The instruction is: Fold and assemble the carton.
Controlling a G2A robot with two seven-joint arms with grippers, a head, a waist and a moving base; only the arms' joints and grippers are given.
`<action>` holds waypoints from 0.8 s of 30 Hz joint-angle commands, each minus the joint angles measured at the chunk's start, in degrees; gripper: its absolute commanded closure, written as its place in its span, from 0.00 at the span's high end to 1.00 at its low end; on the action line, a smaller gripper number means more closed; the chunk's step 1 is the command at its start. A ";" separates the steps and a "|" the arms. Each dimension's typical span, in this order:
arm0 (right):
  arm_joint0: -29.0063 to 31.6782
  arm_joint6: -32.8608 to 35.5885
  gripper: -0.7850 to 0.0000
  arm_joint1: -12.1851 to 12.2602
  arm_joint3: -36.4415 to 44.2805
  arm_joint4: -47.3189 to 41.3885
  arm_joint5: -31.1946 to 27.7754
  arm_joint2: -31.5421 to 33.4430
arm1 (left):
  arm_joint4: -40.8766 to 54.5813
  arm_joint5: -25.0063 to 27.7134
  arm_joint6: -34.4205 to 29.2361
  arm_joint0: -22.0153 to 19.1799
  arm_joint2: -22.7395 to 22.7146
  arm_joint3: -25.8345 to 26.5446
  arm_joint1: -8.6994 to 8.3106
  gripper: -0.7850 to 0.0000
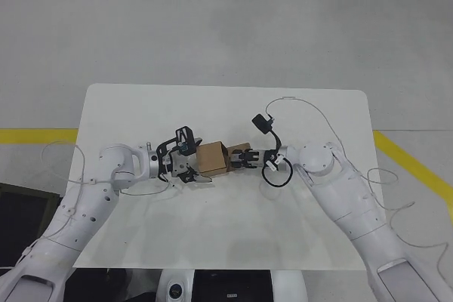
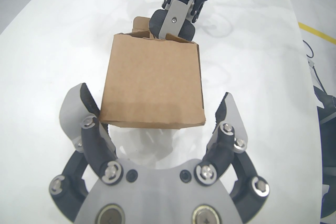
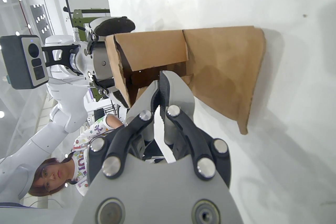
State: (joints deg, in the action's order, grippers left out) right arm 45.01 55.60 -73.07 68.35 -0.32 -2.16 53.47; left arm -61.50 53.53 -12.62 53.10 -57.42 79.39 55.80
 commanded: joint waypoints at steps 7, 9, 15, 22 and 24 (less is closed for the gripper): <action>-4.82 1.12 0.00 -2.11 -6.01 -2.54 -2.45 -4.26 | -0.12 0.08 -0.26 -0.10 0.07 -0.28 0.13 1.00; -5.49 1.22 0.00 -2.64 -7.30 -3.23 -2.99 -5.24 | -0.19 0.12 -0.32 -0.10 0.07 -0.34 0.15 1.00; -7.28 2.15 0.00 -4.17 -10.95 -5.12 -5.35 -7.87 | -0.48 0.31 -0.15 -0.15 -0.04 -0.44 0.20 1.00; -8.70 3.05 0.00 -5.01 -14.45 -7.08 -7.78 -8.23 | -0.94 0.68 -0.03 -0.26 -0.44 -0.88 0.16 1.00; -8.98 3.86 0.00 -5.09 -14.85 -6.95 -8.27 -8.35 | -1.07 0.70 0.03 -0.29 -0.52 -1.04 0.17 1.00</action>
State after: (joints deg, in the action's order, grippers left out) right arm 36.17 58.95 -78.12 53.68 -7.34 -10.17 45.21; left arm -62.49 54.24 -12.62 52.83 -57.90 78.44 55.96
